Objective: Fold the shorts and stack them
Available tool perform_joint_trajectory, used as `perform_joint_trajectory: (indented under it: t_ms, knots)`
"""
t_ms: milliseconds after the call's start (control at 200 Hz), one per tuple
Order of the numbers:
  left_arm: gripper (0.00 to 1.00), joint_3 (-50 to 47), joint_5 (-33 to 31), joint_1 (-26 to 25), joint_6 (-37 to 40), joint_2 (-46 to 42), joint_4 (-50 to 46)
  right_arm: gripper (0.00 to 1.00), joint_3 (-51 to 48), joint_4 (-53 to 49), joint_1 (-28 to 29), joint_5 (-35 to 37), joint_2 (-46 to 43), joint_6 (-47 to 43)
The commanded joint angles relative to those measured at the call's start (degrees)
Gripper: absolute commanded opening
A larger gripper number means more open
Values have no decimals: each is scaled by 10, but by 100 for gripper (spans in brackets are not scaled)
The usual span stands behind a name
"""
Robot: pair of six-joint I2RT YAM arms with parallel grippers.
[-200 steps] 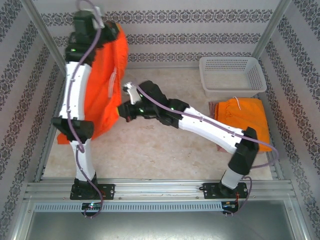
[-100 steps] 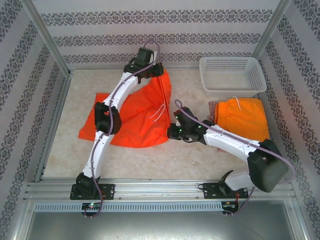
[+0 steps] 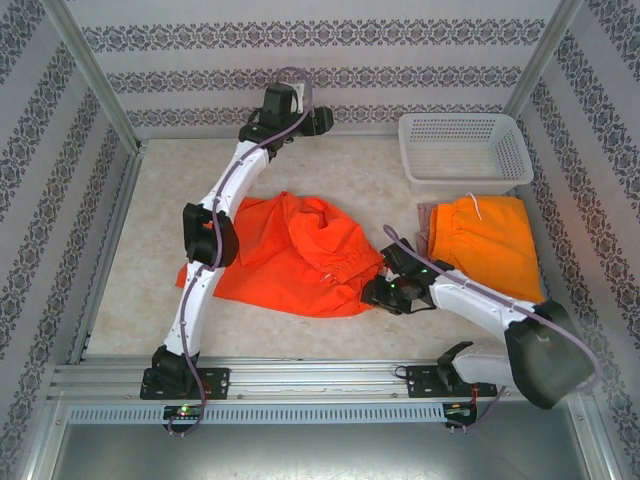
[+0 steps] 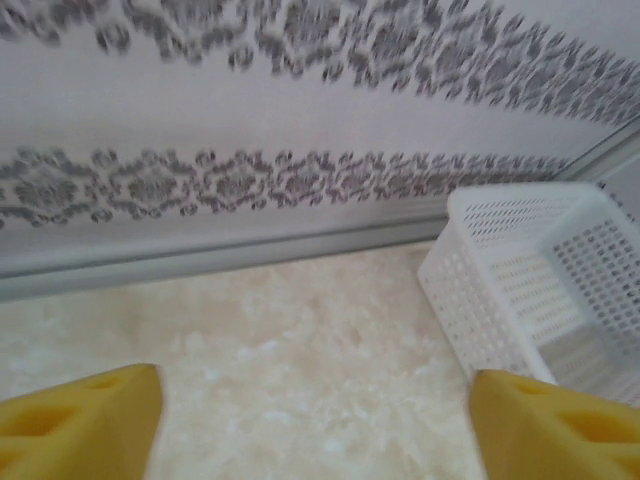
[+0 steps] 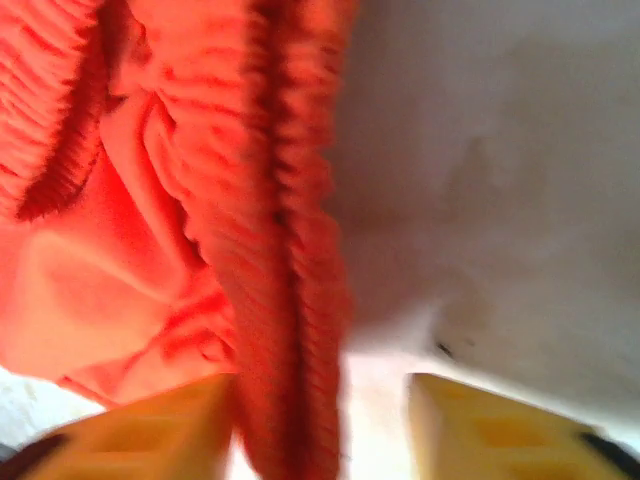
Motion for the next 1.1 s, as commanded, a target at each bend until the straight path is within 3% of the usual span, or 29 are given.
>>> perform_joint_trajectory:
  t_ms: [0,110,215,275,410,535,784,909,1094]
  knots:
    - [91,17,0,1,52,-100,-39,75,5,-60,-21,-18,-72,-11]
    - [97,-17,6,7,79,-164,-127,85,54,-90,-28,-4,-121,-54]
    - [97,-147,8,22,68,-251,-141,85,128,-118,-23,36,-115,-113]
    - [96,-282,12,33,43,-321,-85,84,173,-137,-13,59,-87,-152]
    - [88,-621,24,76,-45,-492,144,78,271,-173,47,121,5,-240]
    - [81,-778,44,127,-93,-567,195,74,345,-183,97,153,86,-279]
    - [73,-866,80,197,-60,-528,182,70,385,-154,113,112,198,-273]
    - [63,-879,122,227,-73,-477,222,69,369,-143,117,115,201,-266]
    - [53,-869,140,229,-67,-413,227,71,345,-139,112,128,189,-260]
